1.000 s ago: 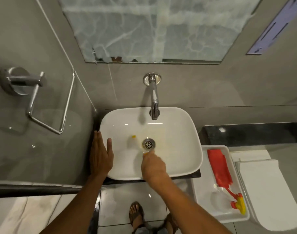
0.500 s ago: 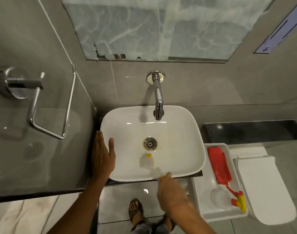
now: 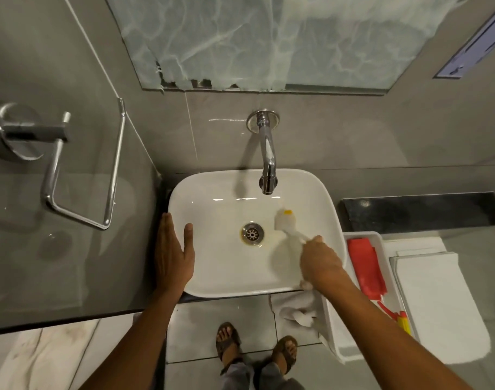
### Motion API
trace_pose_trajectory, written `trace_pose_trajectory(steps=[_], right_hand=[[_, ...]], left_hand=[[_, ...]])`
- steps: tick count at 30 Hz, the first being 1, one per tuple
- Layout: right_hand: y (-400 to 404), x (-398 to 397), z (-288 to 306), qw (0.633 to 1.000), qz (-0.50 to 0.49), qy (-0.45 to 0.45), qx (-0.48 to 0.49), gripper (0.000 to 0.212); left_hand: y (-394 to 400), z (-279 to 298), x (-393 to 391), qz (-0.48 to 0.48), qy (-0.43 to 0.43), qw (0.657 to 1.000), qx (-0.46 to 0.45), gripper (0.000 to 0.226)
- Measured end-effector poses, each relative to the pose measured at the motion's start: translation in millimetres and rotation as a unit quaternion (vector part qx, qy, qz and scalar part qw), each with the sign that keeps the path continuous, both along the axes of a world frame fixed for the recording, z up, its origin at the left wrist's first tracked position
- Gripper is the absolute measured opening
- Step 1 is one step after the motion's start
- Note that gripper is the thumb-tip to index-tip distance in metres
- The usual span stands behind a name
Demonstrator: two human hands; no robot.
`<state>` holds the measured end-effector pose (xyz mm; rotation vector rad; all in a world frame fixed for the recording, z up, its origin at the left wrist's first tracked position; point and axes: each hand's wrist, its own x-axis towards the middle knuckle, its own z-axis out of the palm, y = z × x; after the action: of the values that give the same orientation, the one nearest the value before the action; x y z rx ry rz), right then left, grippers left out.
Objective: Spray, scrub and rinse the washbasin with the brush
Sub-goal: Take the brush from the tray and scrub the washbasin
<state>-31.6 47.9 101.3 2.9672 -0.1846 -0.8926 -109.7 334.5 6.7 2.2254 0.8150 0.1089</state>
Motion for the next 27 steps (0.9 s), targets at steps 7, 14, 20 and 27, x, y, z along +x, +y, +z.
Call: trace_pose_trajectory(steps=[7, 14, 20, 27], right_hand=[[28, -77, -15, 0.985, 0.164, 0.041, 0.023, 0.038], [35, -38, -3, 0.997, 0.075, -0.004, 0.034, 0.034], [47, -86, -14, 0.986, 0.155, 0.05, 0.028, 0.04], [137, -82, -17, 0.988, 0.11, 0.038, 0.104, 0.054]], left_hand=[[-1, 4, -1, -0.003, -0.004, 1.0, -0.006, 0.084], [-1, 2, -2, -0.002, -0.01, 1.0, -0.009, 0.085], [0, 1, -2, 0.007, -0.003, 1.0, -0.01, 0.083], [-1, -1, -2, 0.019, -0.011, 1.0, -0.012, 0.085]])
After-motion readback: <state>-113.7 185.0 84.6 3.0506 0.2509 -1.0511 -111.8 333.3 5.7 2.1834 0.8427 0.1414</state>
